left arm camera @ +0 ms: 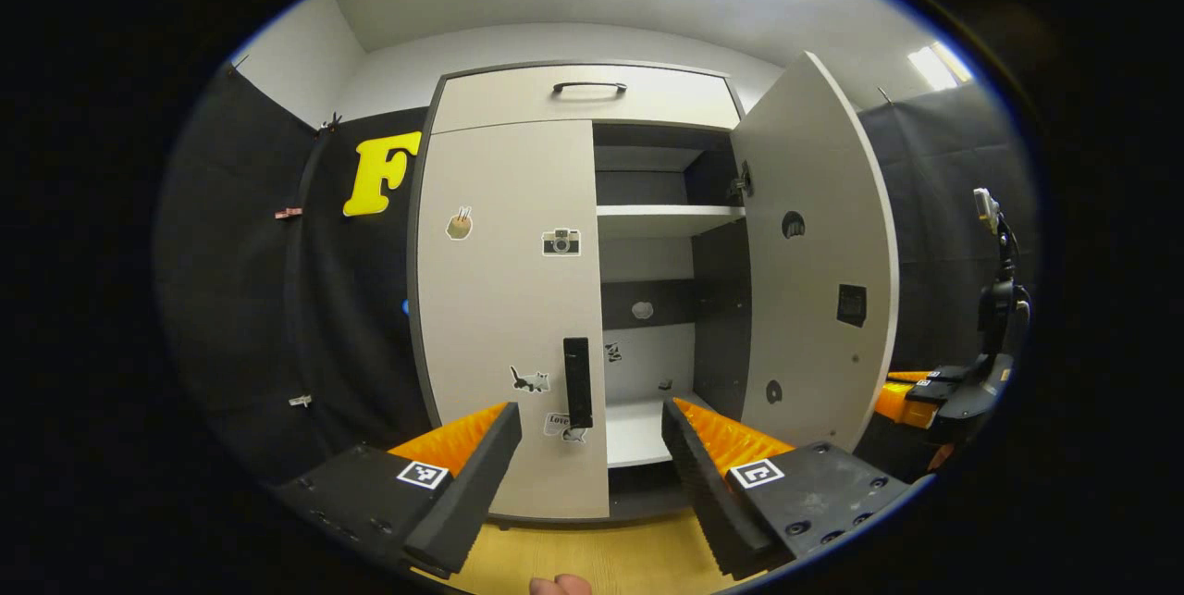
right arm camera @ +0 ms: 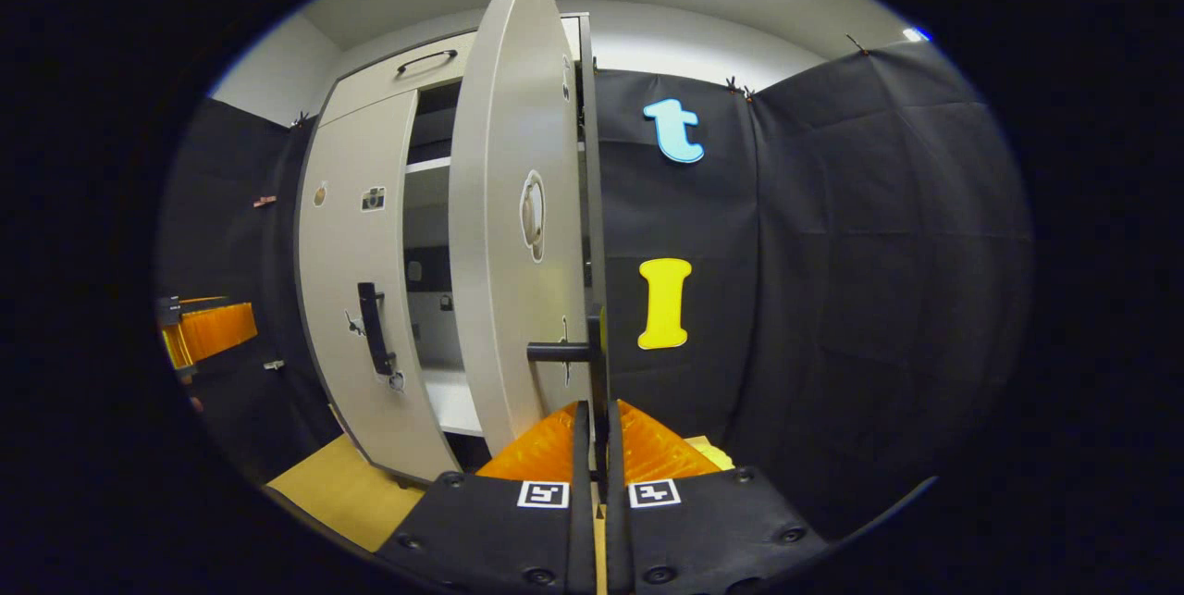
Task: Open the right door of the double-door shoe cabinet with the right hand, and open the left door with the left hand.
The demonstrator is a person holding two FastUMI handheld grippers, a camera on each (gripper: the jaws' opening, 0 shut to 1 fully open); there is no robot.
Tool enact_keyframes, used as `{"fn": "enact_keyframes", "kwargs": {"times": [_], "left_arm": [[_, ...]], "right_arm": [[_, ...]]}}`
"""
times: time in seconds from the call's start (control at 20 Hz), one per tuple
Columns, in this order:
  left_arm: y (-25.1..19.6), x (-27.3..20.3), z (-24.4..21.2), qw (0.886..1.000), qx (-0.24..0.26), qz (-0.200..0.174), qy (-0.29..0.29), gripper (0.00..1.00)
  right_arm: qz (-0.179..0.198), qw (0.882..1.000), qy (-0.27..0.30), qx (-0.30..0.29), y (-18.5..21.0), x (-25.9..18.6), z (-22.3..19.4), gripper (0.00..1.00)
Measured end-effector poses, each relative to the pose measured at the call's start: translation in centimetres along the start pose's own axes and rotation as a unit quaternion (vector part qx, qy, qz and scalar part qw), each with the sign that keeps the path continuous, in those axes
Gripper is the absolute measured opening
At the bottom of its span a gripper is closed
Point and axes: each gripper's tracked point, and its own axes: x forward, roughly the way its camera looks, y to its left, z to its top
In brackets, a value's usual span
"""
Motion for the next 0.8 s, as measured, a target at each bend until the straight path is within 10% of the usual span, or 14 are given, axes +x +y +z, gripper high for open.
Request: {"fn": "enact_keyframes", "kwargs": {"times": [0.6,0.8], "left_arm": [[0.4,7.2,-1.8,0.999,0.018,0.023,0.022,0.95],[0.7,11.4,-2.2,0.999,0.034,0.032,0.02,0.94]], "right_arm": [[-0.011,1.0,-0.015,0.003,-3.3,-3.0,1.5,0.13],[-0.005,0.999,-0.002,0.039,-3.9,-4.5,0.9,0.48]]}}
